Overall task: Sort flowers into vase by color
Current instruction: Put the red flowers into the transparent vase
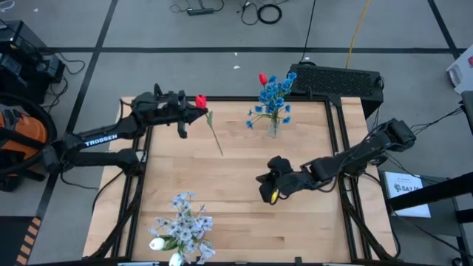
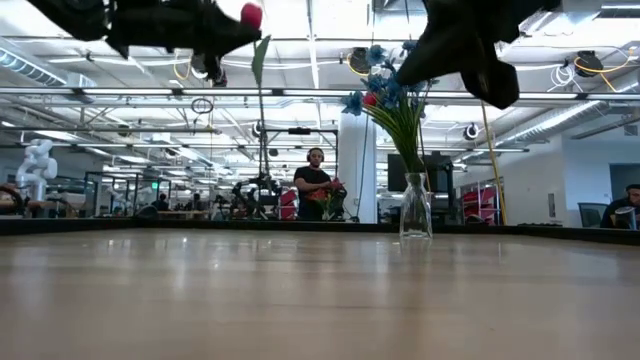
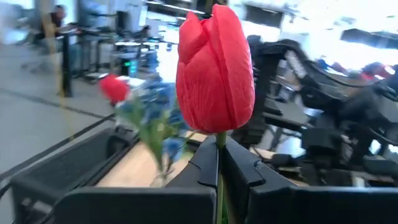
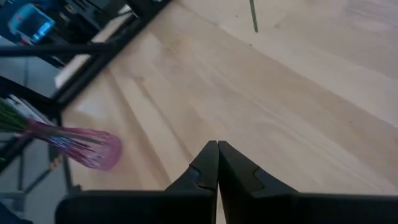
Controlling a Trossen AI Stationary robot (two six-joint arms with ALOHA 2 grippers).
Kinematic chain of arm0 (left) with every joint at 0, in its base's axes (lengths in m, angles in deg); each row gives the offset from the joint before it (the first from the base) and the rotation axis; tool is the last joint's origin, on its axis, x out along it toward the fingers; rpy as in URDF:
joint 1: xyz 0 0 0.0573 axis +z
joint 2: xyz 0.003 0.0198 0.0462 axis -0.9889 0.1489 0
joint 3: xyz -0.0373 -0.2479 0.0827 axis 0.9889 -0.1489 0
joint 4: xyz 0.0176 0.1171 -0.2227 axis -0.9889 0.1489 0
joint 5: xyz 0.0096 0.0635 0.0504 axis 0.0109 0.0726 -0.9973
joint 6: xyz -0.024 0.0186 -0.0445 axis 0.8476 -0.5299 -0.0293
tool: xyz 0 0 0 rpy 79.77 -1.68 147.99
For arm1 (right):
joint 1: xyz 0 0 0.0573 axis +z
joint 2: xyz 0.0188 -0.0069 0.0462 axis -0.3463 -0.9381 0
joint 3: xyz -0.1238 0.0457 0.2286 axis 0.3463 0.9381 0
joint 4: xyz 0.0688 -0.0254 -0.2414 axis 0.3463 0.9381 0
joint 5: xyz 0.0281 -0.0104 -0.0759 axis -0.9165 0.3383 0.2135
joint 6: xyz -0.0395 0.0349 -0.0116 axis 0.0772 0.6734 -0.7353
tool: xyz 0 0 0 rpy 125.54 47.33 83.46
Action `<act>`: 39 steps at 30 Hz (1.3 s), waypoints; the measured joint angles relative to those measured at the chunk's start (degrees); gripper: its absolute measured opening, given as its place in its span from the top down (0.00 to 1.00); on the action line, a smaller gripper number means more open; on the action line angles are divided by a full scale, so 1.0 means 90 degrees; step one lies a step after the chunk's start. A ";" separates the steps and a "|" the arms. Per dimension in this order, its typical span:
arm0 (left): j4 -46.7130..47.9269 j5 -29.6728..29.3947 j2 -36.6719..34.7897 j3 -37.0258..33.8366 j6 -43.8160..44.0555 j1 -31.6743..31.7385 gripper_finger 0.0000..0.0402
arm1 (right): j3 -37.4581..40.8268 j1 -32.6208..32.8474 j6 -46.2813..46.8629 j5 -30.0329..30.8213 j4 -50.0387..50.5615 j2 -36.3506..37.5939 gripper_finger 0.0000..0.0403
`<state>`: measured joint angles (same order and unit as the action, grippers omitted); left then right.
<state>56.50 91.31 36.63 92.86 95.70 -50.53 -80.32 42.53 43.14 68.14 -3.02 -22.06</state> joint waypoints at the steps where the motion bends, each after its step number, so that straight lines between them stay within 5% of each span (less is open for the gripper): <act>1: 0.0012 0.0034 0.0081 0.0111 -0.0114 -0.0118 0.99 | 0.0000 -0.0001 0.0015 0.0001 -0.0071 0.0006 1.00; 7: 0.0848 0.0136 0.0560 0.0843 -0.1014 -0.0776 0.99 | 0.0000 -0.0001 -0.0424 0.0248 -0.0542 0.0007 1.00; 16: 0.1002 0.0178 0.0811 0.1013 -0.1433 -0.1223 0.98 | -0.0002 0.0062 -0.1873 0.1972 -0.1838 0.0009 1.00; 29: 0.0707 0.0176 0.0811 0.1013 -0.1386 -0.1499 0.98 | -0.0007 -0.0574 -0.3938 0.1928 -0.3961 0.0005 0.99; 39: -0.0435 0.0170 0.0809 0.1013 -0.1087 -0.1916 0.97 | -0.0062 -0.0819 -0.5163 0.1286 -0.4573 -0.0014 0.82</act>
<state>52.58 92.84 43.91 101.98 85.92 -67.78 -80.87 35.16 -3.33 79.71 -44.18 -22.18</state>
